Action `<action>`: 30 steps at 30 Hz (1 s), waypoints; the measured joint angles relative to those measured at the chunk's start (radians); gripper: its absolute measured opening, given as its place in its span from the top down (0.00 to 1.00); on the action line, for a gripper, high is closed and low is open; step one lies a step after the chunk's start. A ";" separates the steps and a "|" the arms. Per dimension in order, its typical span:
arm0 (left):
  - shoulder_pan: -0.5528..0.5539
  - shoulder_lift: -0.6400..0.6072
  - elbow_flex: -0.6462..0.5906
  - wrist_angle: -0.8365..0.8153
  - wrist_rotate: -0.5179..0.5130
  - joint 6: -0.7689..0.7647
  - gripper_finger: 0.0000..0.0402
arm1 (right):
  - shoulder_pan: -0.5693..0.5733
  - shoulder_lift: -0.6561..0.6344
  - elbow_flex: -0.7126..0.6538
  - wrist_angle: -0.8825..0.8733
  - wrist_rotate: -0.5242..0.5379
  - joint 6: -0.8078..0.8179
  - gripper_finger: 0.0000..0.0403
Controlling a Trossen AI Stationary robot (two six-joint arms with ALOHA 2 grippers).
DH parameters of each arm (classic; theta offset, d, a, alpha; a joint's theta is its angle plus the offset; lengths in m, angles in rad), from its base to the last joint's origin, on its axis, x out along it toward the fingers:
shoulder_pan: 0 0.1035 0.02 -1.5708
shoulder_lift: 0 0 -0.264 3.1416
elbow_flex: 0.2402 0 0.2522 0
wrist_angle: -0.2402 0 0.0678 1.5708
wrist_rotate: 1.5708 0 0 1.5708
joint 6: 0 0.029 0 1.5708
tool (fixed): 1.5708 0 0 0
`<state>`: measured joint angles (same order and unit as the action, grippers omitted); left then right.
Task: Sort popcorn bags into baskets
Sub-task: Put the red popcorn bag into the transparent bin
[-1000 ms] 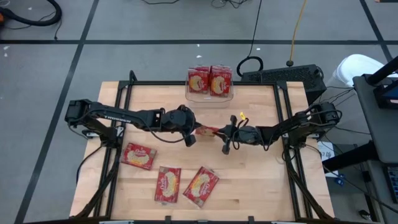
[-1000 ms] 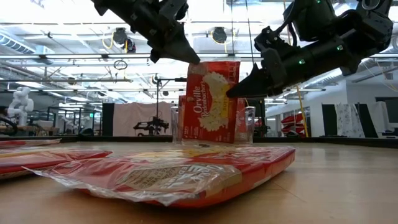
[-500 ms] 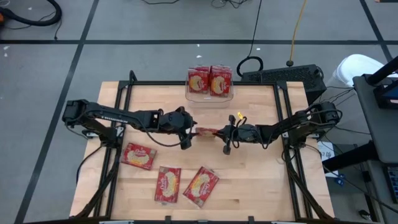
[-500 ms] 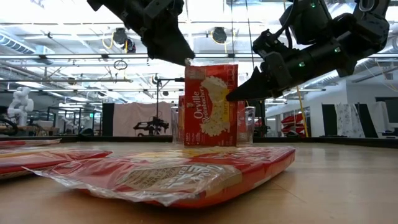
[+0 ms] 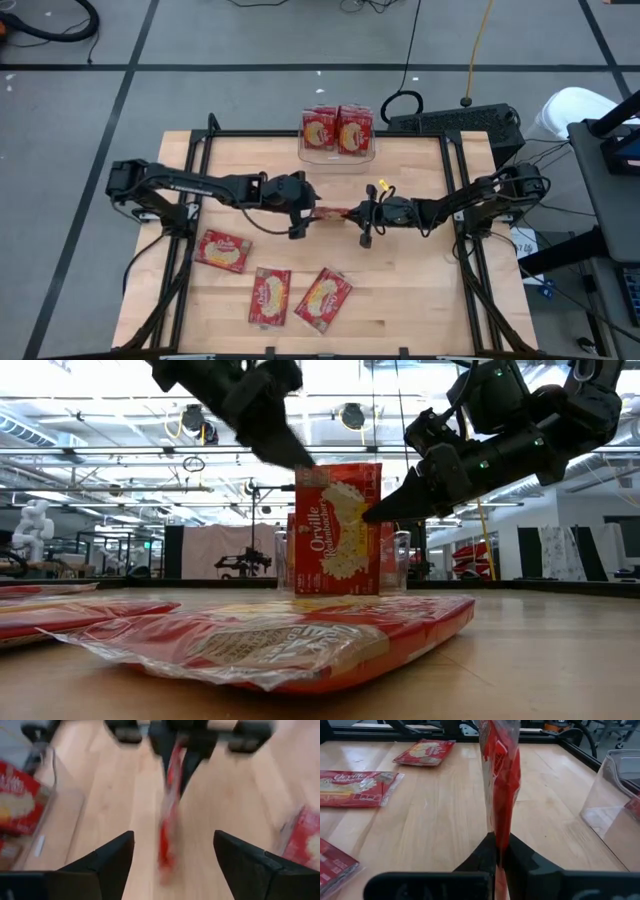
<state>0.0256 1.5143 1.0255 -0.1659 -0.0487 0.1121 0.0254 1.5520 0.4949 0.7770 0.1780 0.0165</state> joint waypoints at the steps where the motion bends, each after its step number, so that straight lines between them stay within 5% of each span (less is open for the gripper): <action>1: 0.006 0.008 -0.001 -0.007 0.000 0.007 0.32 | 0.000 0.000 0.000 0.001 0.000 -0.002 0.98; 13: 0.027 0.074 0.001 0.047 -0.004 0.045 0.54 | -0.031 0.001 -0.001 0.009 -0.003 -0.002 0.98; 22: 0.043 0.086 -0.001 0.068 -0.003 0.097 0.95 | -0.034 0.001 -0.001 0.011 0.001 -0.002 0.98; 30: 0.073 0.024 -0.001 0.055 -0.004 0.124 0.98 | -0.029 -0.077 -0.001 -0.018 0.110 -0.003 0.88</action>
<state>0.0984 1.5379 1.0245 -0.1104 -0.0524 0.2356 -0.0040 1.4752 0.4934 0.7588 0.2877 0.0131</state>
